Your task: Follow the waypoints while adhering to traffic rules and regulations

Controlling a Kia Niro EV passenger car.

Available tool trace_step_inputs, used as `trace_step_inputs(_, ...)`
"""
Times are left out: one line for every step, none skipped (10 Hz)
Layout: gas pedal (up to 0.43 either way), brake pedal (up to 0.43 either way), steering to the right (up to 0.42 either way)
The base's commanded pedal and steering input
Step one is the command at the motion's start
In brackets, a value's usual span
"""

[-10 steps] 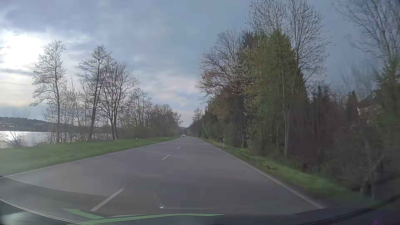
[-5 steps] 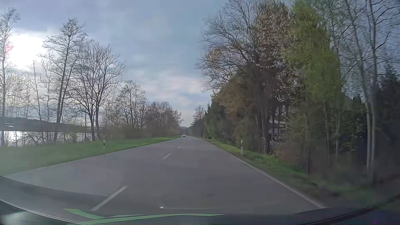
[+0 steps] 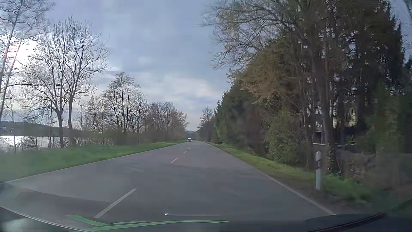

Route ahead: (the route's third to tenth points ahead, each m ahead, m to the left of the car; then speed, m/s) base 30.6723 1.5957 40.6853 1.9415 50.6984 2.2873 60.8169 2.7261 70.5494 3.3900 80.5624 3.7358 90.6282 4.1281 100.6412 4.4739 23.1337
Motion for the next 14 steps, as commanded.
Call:
trace_step_inputs(0.268,0.000,-0.003)
trace_step_inputs(0.268,0.000,-0.003)
trace_step_inputs(0.268,0.000,-0.003)
trace_step_inputs(0.268,0.000,-0.003)
trace_step_inputs(0.268,0.000,-0.003)
trace_step_inputs(0.268,0.000,-0.003)
trace_step_inputs(0.268,0.000,-0.003)
trace_step_inputs(0.268,0.000,-0.003)
trace_step_inputs(0.268,0.000,-0.002)
trace_step_inputs(0.268,0.000,-0.001)
trace_step_inputs(0.268,0.000,-0.001)
trace_step_inputs(0.268,0.000,-0.001)
trace_step_inputs(0.268,0.000,-0.001)
trace_step_inputs(0.268,0.000,-0.001)
